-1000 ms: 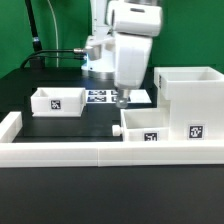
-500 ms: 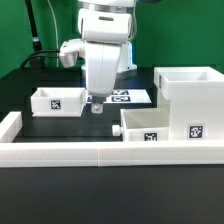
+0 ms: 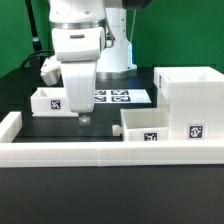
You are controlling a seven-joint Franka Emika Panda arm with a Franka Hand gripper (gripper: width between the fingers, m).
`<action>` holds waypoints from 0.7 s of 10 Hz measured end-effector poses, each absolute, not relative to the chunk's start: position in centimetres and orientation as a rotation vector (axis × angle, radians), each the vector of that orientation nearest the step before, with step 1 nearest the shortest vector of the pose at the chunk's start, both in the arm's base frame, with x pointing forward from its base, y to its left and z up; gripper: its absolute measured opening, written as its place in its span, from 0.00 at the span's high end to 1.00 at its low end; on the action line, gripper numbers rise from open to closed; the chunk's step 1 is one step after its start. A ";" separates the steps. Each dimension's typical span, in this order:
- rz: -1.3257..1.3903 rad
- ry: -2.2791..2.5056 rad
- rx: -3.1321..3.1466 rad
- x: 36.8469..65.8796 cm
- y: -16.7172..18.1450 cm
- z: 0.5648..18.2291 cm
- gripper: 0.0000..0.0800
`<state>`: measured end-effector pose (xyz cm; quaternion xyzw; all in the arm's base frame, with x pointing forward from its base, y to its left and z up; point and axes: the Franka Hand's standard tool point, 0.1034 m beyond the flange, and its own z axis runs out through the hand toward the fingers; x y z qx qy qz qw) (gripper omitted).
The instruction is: Assemble drawer
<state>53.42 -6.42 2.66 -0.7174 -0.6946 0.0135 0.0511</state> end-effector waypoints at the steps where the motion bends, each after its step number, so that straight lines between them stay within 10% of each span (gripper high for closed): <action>1: 0.039 -2.096 -2.190 53.4 -5.2 2.4 0.19; 7: 0.034 -1.984 -2.258 53.6 -0.4 2.0 0.19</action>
Offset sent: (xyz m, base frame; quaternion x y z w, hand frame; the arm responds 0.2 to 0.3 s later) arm 0.0105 0.0396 -0.0061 0.0222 0.0176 0.0259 0.9993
